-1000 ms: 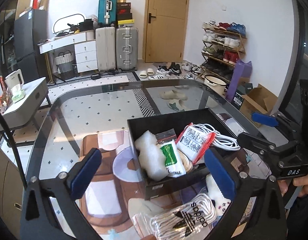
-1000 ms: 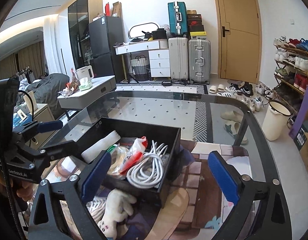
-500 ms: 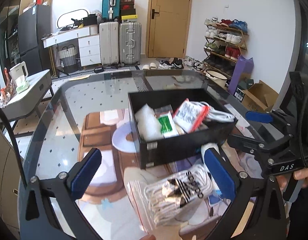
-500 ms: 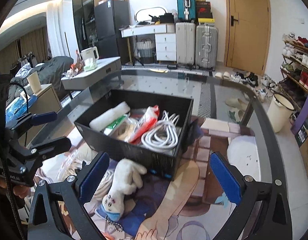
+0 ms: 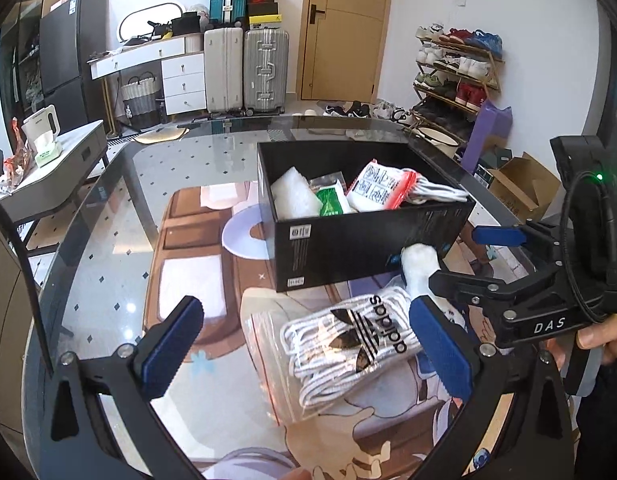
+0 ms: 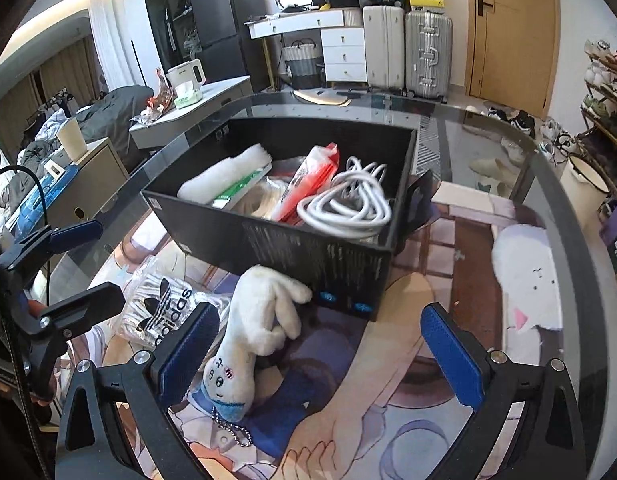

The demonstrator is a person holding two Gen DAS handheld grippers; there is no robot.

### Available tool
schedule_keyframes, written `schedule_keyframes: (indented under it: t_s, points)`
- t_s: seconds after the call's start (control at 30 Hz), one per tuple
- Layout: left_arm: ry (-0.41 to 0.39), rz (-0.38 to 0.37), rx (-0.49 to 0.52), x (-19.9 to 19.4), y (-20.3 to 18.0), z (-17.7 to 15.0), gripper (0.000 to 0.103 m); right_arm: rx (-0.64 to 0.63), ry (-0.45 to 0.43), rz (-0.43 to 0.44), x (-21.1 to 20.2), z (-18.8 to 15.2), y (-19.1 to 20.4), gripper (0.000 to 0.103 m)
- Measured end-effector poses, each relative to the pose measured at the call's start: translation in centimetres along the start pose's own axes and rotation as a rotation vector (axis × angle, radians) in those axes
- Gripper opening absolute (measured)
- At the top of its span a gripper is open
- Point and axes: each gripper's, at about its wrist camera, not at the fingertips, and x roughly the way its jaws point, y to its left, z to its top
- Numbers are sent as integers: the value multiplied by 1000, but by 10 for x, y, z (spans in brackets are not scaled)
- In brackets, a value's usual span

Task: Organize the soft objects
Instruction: 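Move the right tool to the white plush toy while the left tool moves to the adidas bag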

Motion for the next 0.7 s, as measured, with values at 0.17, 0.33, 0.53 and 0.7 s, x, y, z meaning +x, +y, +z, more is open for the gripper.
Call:
schedule_keyframes:
  t_s: [0.17,0.33,0.53,0.7]
  points:
    - [16,4,-4,2,1,-7,103,-5,48,-2,15,-4,2,102]
    - [30,7,-3,4,2,-11,103,-3,54,7,23,-6,3,102]
    - [44,4,1,8,2,-12,103,-6,63,17,26,-6,7,102]
    - [57,-4,11,10,1,-14,103,-44,79,32,27,-9,14,102]
